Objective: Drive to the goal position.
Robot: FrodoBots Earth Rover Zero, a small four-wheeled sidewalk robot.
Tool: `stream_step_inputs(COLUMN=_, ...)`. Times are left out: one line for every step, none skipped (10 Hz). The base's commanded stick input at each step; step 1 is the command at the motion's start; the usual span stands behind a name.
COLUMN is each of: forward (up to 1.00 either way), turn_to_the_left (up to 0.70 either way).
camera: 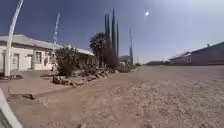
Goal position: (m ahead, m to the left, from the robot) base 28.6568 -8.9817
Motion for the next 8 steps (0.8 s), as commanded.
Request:
stream_step_inputs(forward=0.70, turn_to_the_left=0.00)
stream_step_inputs(forward=0.70, turn_to_the_left=0.00)
stream_step_inputs(forward=0.70, turn_to_the_left=0.00)
stream_step_inputs(forward=0.70, turn_to_the_left=0.00)
stream_step_inputs(forward=0.70, turn_to_the_left=0.00)
stream_step_inputs(forward=0.70, turn_to_the_left=0.00)
stream_step_inputs(forward=0.70, turn_to_the_left=0.00)
stream_step_inputs(forward=0.70, turn_to_the_left=0.00)
